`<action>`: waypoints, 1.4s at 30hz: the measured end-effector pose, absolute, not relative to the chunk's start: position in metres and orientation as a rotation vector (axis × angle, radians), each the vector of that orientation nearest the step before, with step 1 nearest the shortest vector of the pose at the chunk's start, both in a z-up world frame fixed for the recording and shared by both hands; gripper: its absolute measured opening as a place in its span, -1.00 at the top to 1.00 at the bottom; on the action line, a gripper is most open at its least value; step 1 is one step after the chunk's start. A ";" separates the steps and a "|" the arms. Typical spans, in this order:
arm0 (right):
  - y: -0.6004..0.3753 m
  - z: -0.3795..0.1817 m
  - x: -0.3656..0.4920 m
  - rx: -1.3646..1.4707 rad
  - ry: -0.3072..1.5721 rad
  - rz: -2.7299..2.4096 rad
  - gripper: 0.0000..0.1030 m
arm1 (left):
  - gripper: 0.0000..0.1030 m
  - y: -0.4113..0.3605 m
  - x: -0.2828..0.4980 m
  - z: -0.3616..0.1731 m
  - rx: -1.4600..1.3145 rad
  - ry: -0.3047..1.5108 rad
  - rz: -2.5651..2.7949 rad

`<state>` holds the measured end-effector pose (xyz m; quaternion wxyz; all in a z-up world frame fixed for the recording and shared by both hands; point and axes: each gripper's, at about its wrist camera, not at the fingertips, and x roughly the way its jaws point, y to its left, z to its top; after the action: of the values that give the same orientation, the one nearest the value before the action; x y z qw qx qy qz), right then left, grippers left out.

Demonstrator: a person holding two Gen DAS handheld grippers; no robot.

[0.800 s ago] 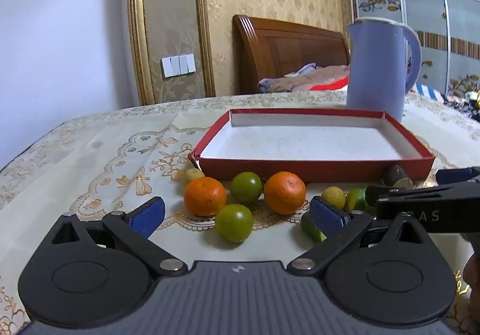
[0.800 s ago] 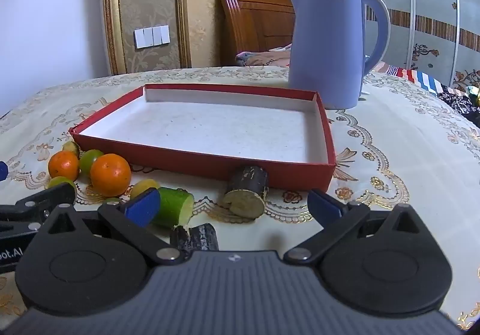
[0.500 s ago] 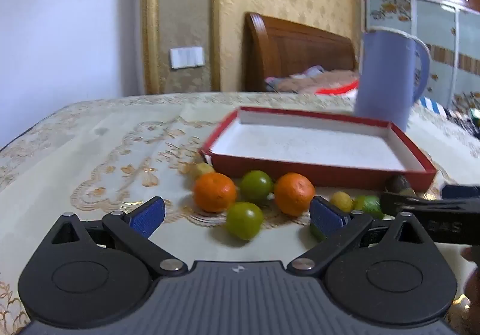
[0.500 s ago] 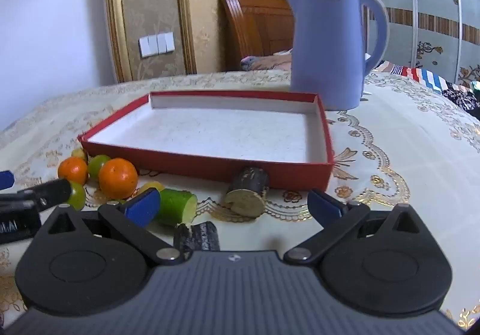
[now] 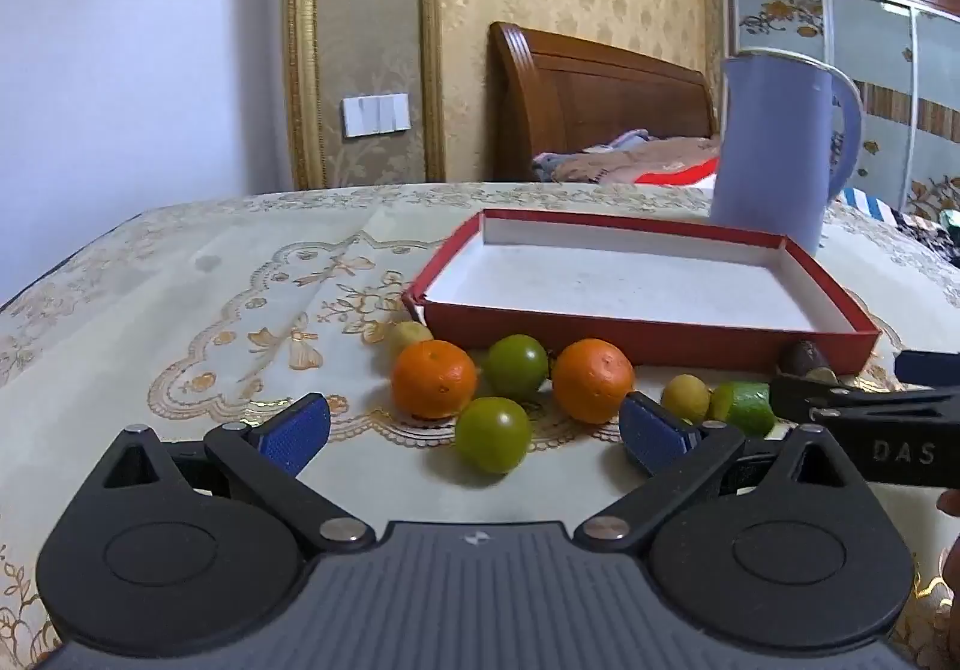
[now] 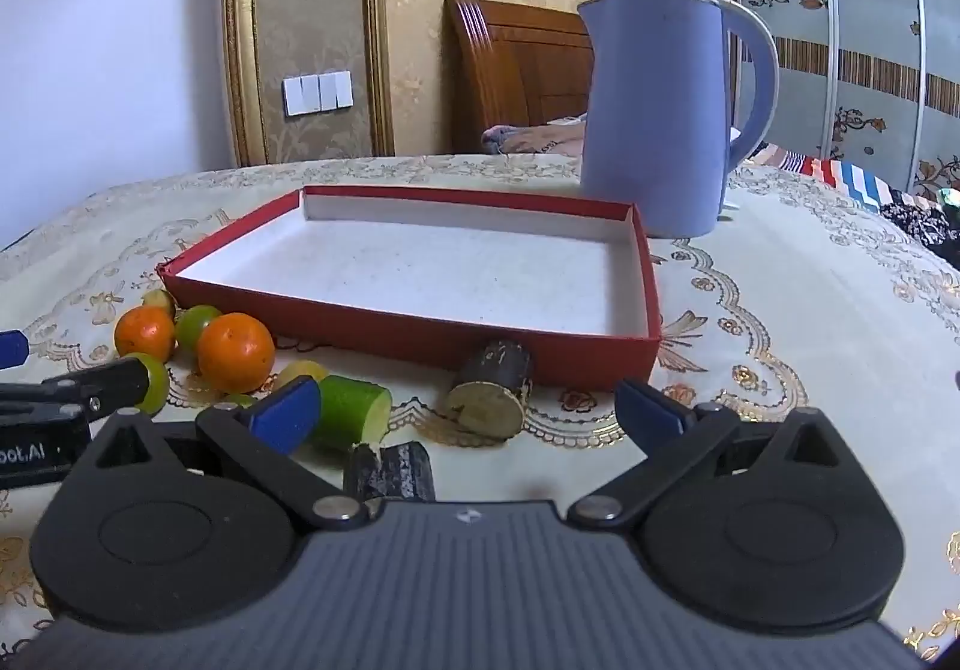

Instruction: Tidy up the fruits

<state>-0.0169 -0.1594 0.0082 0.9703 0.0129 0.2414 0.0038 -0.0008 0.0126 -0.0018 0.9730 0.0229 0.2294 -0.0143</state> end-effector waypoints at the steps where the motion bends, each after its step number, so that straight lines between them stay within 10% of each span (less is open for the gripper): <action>1: -0.160 0.007 -0.016 0.029 0.493 0.008 -1.00 | -1.00 0.012 -0.001 -0.002 0.048 0.468 -0.036; 42: -0.165 0.004 -0.011 0.055 0.533 0.021 -1.00 | -1.00 0.023 0.005 -0.007 0.011 0.525 -0.020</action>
<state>-0.0109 -0.1647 0.0036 0.9643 0.0273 0.2633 0.0105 0.0053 0.0228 -0.0068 0.9657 0.0054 0.2594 -0.0098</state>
